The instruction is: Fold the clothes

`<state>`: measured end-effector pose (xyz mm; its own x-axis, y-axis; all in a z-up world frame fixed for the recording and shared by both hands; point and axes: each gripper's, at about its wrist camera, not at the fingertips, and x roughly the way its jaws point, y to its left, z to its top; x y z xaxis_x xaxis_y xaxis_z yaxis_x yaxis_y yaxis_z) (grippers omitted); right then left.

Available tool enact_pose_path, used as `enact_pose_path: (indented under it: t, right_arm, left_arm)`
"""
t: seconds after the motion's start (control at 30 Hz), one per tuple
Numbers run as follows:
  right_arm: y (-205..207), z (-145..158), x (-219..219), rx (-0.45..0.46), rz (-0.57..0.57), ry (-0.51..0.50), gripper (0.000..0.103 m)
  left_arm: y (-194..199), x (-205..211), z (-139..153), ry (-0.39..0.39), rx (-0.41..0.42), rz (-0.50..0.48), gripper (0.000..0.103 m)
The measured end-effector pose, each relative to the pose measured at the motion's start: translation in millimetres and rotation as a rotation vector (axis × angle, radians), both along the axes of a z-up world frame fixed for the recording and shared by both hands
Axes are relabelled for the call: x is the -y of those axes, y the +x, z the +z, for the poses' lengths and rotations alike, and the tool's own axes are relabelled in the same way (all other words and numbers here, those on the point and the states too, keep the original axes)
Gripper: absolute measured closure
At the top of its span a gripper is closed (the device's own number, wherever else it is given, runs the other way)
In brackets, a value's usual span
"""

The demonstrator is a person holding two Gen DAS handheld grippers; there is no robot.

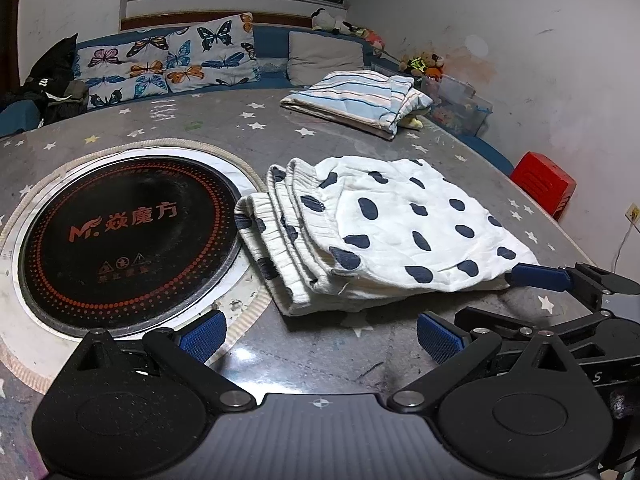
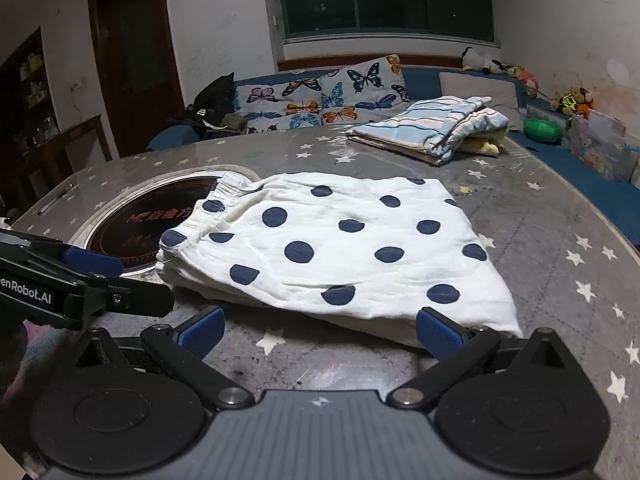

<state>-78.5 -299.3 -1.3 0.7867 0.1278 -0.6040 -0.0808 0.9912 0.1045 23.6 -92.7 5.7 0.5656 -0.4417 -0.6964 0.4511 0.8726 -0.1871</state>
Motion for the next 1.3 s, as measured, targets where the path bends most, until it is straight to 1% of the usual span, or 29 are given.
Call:
enact_pose_path:
  t: [0.23, 0.6, 0.9, 0.97, 1.0, 1.13, 1.3]
  right_arm:
    - [3.8, 0.2, -2.0, 0.001, 0.018, -0.006, 0.000]
    - [13.1, 6.2, -5.6, 0.010, 0.063, -0.019, 0.000]
    - [25.1, 9.1, -10.5, 0.008, 0.102, -0.029, 0.001]
    - [27.7, 9.8, -11.6, 0.008, 0.111, -0.032, 0.003]
    - [29.0, 10.1, -12.1, 0.008, 0.115, -0.033, 0.006]
    - [32.9, 11.6, -16.3, 0.008, 0.139, -0.040, 0.009]
    - [35.6, 12.6, -25.3, 0.011, 0.179, -0.058, 0.010]
  left_arm:
    - [4.9, -0.7, -1.1, 0.011, -0.005, 0.003, 0.000]
    - [10.5, -3.3, -1.8, 0.050, -0.011, 0.011, 0.000]
    - [19.3, -6.5, 7.0, 0.070, 0.013, 0.026, 0.000]
    - [22.3, -8.5, 9.4, 0.072, 0.019, 0.032, 0.000]
    - [23.9, -9.5, 10.6, 0.072, 0.022, 0.036, 0.000]
    - [32.5, -12.1, 15.2, 0.074, 0.035, 0.049, 0.000]
    - [40.6, -13.1, 19.3, 0.070, 0.043, 0.060, 0.000]
